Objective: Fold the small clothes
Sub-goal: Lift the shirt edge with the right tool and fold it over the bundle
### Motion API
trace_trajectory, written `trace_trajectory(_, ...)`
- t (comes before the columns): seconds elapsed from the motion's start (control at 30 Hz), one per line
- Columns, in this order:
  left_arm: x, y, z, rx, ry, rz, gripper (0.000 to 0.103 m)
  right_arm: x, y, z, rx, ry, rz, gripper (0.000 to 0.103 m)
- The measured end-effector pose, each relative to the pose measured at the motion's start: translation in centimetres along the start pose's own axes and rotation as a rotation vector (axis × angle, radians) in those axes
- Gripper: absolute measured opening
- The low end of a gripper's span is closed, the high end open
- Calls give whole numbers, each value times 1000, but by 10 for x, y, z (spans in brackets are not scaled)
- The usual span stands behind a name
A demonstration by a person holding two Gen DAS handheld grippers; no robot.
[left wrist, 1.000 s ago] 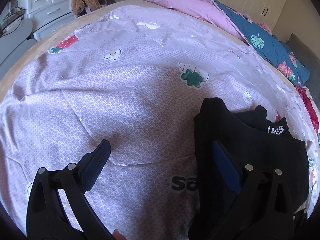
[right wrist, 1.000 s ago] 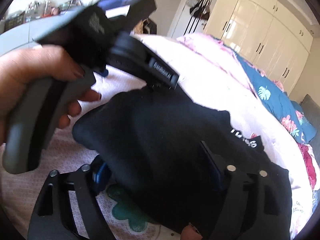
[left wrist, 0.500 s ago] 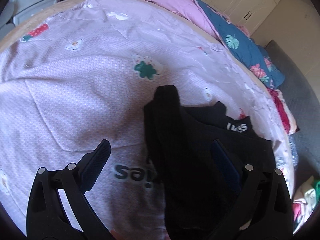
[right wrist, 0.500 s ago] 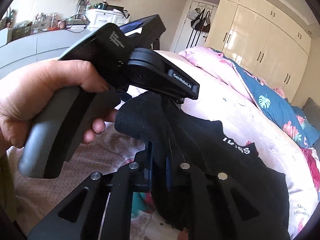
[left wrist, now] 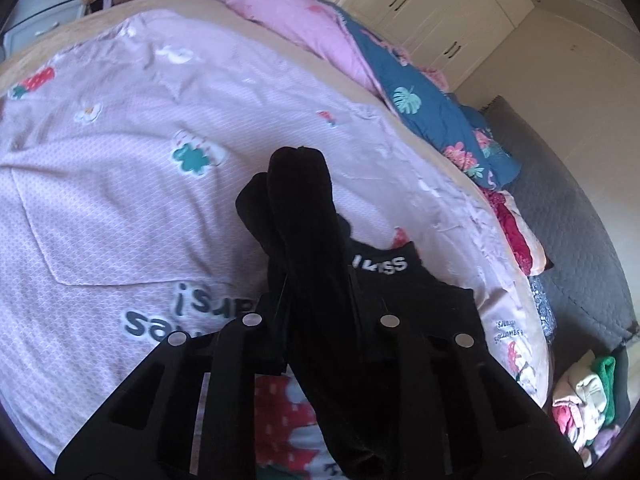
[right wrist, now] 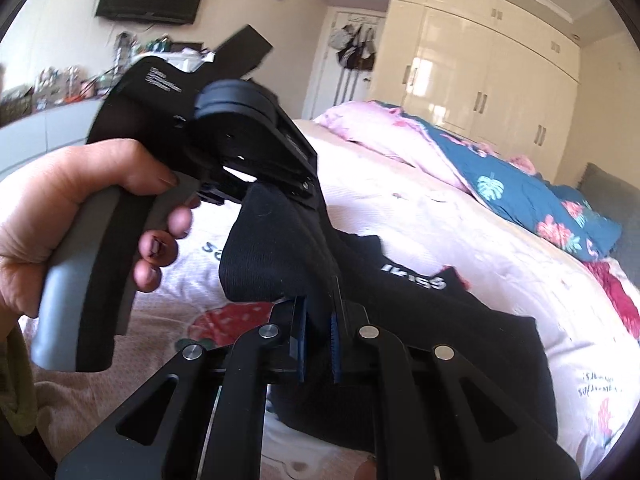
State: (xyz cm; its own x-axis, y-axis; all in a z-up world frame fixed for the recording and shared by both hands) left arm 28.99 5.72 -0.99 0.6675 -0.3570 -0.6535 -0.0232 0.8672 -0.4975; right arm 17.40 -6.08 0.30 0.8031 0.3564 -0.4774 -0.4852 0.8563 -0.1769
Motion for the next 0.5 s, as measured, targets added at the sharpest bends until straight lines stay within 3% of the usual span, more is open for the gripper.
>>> trace_trajectory(0.5,2,-112,-10,163,-28,-40,12,-45,-69,-20,200,-32,-88,7)
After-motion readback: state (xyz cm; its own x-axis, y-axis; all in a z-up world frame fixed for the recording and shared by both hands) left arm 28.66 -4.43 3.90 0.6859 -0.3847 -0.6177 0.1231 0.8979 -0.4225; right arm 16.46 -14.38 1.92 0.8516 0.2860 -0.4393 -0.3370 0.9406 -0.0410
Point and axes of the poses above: each gripper's, at about its wrist camera, not at the fingertips, and x roughly the way its jaws point, y to its left, z to its top, the point moved 4 cm from there along x, roughly the way its jaws point, and after that the axes turned 2 degrees about z, right-handed, at the moved point
